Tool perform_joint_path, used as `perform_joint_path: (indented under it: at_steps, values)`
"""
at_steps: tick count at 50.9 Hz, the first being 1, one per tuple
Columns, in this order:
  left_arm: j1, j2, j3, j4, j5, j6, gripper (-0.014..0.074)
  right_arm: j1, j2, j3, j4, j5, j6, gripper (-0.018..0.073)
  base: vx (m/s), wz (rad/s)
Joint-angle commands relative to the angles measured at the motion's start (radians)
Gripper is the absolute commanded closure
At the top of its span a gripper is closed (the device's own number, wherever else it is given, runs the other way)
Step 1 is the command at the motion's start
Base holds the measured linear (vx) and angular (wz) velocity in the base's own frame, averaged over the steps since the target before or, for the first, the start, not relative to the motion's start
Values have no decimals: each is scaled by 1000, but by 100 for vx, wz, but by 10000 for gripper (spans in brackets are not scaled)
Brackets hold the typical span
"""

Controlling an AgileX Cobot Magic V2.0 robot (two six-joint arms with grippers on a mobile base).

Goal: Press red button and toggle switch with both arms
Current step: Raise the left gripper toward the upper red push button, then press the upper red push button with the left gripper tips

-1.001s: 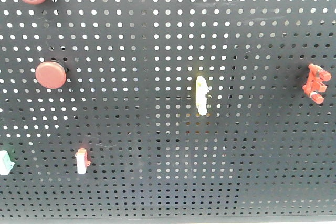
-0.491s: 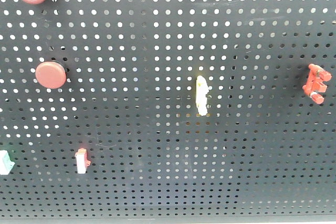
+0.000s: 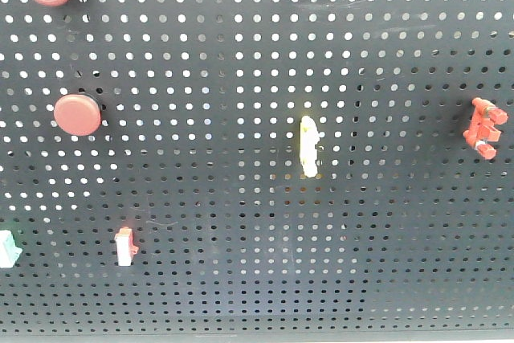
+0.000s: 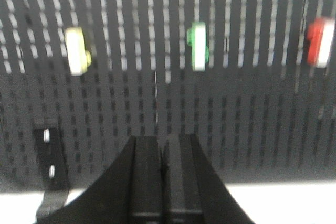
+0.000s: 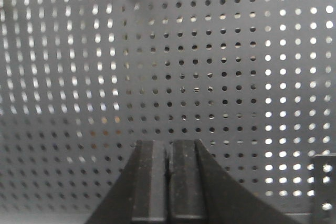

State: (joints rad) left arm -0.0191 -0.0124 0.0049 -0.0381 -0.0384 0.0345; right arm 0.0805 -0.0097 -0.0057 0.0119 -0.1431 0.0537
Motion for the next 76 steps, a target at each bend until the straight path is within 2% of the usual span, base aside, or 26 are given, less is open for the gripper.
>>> perform_joint_path:
  at_steps: [1, 11, 20, 26, 41, 51, 56, 62, 71, 76]
  values:
    - [-2, -14, -111, -10, -111, -19, 595, -4, -13, -114, -20, -67, 9, 559, 0, 0]
    - [-2, 41, -343, -10, -46, -19, 595, -4, 98, -324, -64, 60, 8, 559, 0, 0]
    - [-2, 214, -598, -10, -1, -18, 595, -4, 290, -524, -64, 68, 6, 559, 0, 0]
    - [-2, 330, -701, -10, 1, -18, 595, -4, 414, -631, -64, 68, 5, 559, 0, 0]
    - [-2, 535, -740, -10, 3, -18, 595, -4, 602, -678, -60, 29, 5, 559, 0, 0]
    - [-6, 605, -750, -10, -70, -34, 595, -4, 624, -678, -55, 23, 5, 559, 0, 0]
    - [-31, 637, -780, -10, -109, -72, 595, -4, 624, -678, -55, 15, 5, 559, 0, 0]
    - [-77, 684, -841, -7, -116, -71, 595, -4, 624, -678, -55, 14, 5, 559, 0, 0]
    - [-177, 786, -971, 74, -116, -70, 595, -4, 624, -678, -55, 14, 5, 559, 0, 0]
    - [-231, 834, -1033, 80, -117, -70, 595, -4, 624, -678, -55, 14, 5, 559, 0, 0]
